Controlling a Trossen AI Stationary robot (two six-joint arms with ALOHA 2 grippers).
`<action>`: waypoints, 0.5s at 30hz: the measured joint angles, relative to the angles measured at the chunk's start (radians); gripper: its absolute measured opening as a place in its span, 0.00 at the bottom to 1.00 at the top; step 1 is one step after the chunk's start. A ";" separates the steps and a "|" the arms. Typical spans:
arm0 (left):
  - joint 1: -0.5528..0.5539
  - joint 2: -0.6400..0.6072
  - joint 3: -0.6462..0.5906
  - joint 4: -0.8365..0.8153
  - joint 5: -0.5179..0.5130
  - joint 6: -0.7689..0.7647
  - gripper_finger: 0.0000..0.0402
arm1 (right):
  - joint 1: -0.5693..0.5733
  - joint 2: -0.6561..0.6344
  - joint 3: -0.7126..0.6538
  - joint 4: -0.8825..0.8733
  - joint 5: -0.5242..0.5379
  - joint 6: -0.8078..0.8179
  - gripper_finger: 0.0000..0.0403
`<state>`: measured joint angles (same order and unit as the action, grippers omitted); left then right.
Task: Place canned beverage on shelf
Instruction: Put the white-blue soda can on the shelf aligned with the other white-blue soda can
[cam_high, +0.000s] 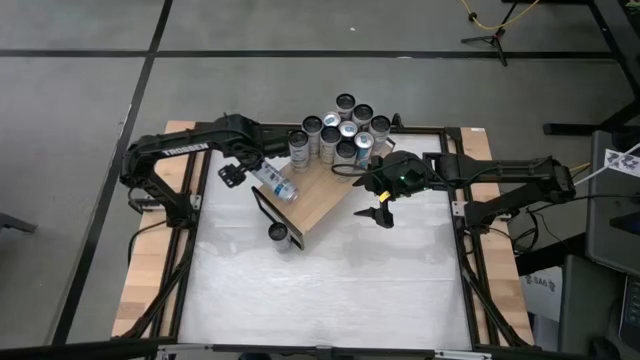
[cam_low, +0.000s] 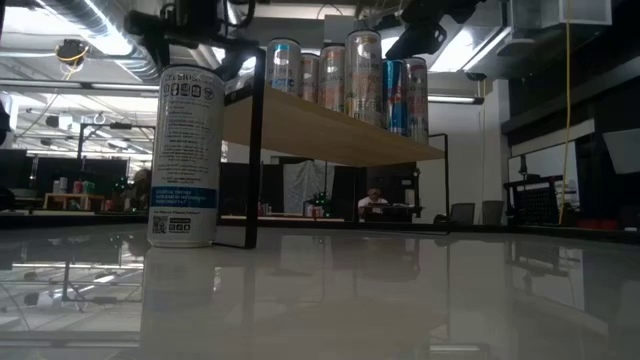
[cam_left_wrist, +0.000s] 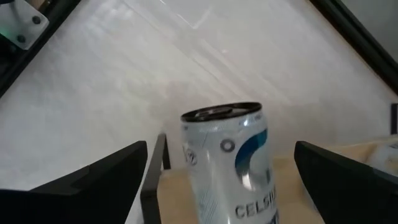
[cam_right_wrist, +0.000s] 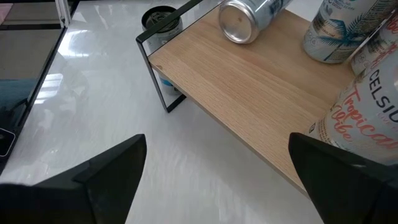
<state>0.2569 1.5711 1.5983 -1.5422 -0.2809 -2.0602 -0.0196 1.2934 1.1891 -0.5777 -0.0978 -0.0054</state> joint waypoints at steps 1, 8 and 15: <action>0.004 0.000 -0.008 0.006 -0.002 0.000 1.00 | 0.000 0.000 0.000 0.000 0.000 0.000 0.96; 0.031 0.000 -0.047 0.060 -0.005 0.043 1.00 | 0.000 0.000 0.000 0.000 0.000 0.000 0.96; 0.040 0.000 -0.099 0.096 0.010 0.046 1.00 | 0.000 0.000 0.000 0.000 0.000 0.000 0.96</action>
<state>0.2974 1.5711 1.4991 -1.4462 -0.2710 -2.0137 -0.0196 1.2935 1.1891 -0.5777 -0.0978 -0.0053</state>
